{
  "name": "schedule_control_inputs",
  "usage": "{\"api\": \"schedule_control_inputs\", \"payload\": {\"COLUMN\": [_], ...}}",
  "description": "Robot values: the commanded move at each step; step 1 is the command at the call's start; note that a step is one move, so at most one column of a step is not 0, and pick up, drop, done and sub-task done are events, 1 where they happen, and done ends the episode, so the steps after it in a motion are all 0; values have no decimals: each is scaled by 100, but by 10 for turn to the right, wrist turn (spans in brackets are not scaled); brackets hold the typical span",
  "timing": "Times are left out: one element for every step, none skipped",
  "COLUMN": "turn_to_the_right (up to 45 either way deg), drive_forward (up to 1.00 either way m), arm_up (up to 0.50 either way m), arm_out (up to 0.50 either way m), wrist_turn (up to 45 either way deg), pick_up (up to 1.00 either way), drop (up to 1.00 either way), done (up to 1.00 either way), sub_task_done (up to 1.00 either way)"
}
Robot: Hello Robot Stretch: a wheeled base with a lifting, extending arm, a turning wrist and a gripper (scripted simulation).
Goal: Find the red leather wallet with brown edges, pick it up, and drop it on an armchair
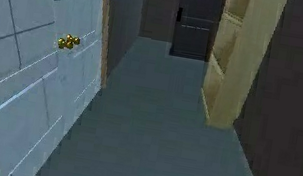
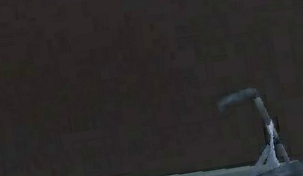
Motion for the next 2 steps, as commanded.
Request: {"api": "schedule_control_inputs", "payload": {"turn_to_the_right": [0,0], "drive_forward": [100,100], "arm_up": [0,0], "arm_out": [0,0], "wrist_turn": [0,0], "pick_up": [0,0], "drop": [0,0], "done": [0,0], "sub_task_done": [0,0]}}
